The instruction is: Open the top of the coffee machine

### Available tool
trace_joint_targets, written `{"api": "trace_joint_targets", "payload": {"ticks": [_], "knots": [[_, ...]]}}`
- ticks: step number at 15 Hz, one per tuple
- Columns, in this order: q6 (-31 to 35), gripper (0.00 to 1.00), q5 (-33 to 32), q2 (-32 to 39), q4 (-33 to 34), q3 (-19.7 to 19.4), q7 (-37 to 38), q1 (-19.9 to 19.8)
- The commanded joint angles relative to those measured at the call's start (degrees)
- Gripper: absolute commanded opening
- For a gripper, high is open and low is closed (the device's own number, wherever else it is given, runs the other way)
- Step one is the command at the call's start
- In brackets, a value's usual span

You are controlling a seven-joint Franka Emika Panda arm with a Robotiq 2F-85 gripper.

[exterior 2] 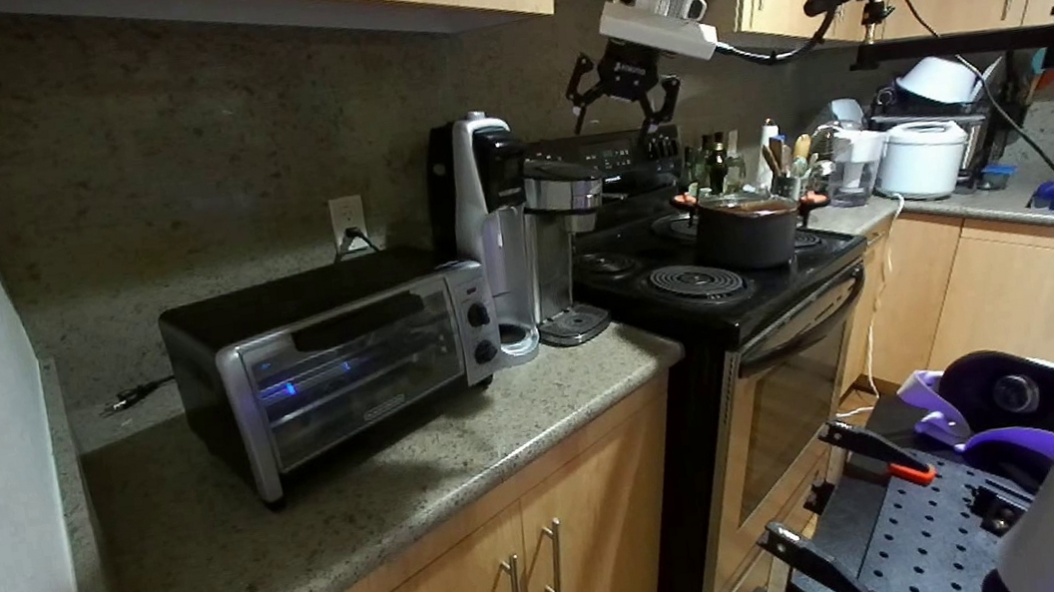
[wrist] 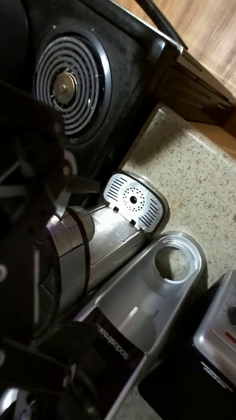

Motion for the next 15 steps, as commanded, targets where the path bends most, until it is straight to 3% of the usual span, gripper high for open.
{"api": "trace_joint_targets", "payload": {"ticks": [1,8,15], "knots": [[3.3,1.00,0.5,2.7,1.8,-0.8,6.6,-1.1],[3.8,1.00,2.6,7.6,6.1,-4.2,12.7,-2.0],[6.1,1.00,8.1,10.5,8.9,-4.6,10.2,-1.2]]}}
